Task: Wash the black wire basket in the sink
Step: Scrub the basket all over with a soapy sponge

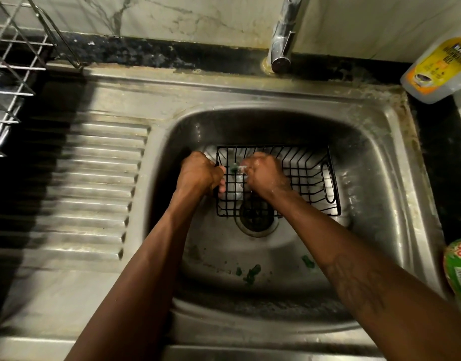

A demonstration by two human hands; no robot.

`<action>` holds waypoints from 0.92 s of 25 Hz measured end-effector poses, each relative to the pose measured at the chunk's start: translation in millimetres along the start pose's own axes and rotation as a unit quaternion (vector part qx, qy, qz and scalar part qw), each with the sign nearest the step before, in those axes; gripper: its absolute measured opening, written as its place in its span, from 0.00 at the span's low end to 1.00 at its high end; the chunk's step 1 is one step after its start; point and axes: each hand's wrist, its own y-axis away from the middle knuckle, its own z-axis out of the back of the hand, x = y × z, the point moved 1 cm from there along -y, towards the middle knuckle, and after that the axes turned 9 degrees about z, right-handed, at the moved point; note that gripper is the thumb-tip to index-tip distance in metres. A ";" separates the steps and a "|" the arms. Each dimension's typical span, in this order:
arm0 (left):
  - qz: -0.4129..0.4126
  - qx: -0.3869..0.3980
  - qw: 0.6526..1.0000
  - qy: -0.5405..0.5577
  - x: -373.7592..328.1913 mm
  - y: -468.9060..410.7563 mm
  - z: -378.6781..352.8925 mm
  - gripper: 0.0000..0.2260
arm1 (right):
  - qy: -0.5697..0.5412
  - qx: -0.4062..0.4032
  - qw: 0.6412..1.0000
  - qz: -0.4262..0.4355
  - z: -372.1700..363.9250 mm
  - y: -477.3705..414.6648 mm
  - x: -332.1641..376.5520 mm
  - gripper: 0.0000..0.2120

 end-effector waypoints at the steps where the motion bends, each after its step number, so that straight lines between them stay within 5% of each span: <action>1: -0.002 -0.002 1.000 -0.005 -0.1 0.3 0.0 0.11 | -0.008 0.014 0.999 -0.030 0.7 1.2 -2.5 0.07; 6: -0.027 -0.010 0.999 -0.031 2.9 0.0 1.7 0.15 | -0.076 0.270 0.955 0.099 -6.3 24.4 10.7 0.09; 9: -0.021 -0.010 1.000 -0.017 1.7 2.3 1.0 0.15 | -0.112 0.179 0.975 0.070 -12.8 5.8 16.8 0.02; 13: -0.011 0.000 1.000 -0.019 0.3 3.5 2.2 0.13 | -0.030 0.057 0.998 0.007 -4.2 -13.1 18.4 0.07; 18: 0.002 -0.001 0.998 -0.059 -2.6 7.6 4.8 0.15 | -0.136 0.259 0.955 0.044 0.6 20.6 12.2 0.08; 23: 0.019 0.013 1.000 -0.012 -4.4 10.6 1.6 0.13 | 0.012 0.015 1.000 -0.009 18.3 10.0 -20.4 0.09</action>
